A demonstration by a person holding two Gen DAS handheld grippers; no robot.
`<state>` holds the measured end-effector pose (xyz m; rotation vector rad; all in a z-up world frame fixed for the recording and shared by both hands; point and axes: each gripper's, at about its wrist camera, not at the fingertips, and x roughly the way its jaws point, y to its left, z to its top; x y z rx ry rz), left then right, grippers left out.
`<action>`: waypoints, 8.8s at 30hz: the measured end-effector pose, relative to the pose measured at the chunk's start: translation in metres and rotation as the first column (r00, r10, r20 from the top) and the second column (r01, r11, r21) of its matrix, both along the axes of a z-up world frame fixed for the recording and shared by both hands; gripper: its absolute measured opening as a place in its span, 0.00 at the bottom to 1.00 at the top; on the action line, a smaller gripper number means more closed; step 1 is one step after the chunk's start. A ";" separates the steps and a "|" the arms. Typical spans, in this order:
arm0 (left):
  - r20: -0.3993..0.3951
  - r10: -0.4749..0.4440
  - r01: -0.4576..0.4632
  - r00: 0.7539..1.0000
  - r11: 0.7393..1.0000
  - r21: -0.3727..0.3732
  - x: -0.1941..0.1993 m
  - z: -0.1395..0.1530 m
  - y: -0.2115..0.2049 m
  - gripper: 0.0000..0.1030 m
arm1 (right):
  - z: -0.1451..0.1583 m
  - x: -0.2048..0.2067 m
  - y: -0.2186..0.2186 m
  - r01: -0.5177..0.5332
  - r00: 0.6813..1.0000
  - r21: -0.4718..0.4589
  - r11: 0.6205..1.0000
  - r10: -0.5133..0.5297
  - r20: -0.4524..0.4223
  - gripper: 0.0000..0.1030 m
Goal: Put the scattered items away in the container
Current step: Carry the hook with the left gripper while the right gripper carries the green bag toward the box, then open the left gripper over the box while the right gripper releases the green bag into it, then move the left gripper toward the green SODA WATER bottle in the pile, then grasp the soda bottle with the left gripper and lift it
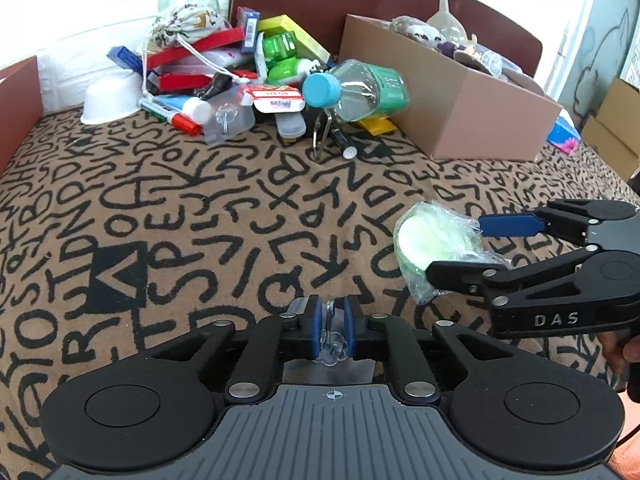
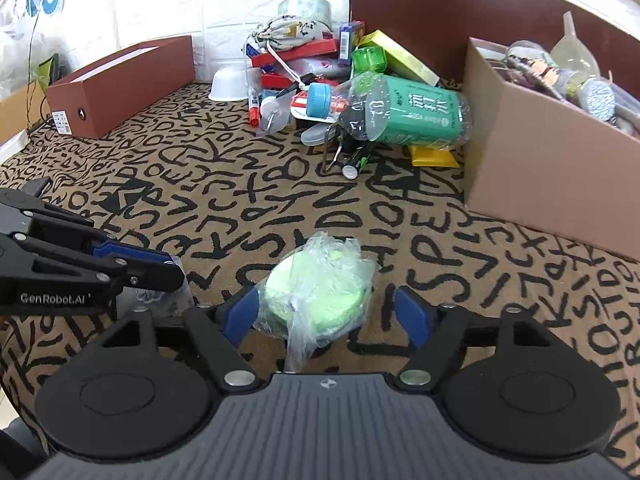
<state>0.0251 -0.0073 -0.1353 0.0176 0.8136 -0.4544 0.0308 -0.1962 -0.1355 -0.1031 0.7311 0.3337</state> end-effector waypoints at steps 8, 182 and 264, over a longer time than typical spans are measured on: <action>-0.002 -0.009 0.009 1.000 1.000 -0.001 0.002 -0.001 0.000 0.20 | -0.009 0.008 0.007 -0.009 1.000 -0.006 1.000 0.009 -0.005 0.64; 0.233 0.042 -0.021 0.972 0.996 -0.092 0.144 0.137 -0.180 1.00 | 0.127 0.076 -0.153 0.300 0.903 0.084 0.950 -0.312 0.296 1.00; -0.062 -0.157 0.138 0.986 0.961 -0.238 0.060 0.040 -0.040 0.72 | 0.019 0.002 -0.024 -0.016 1.000 -0.027 1.000 0.017 0.015 0.89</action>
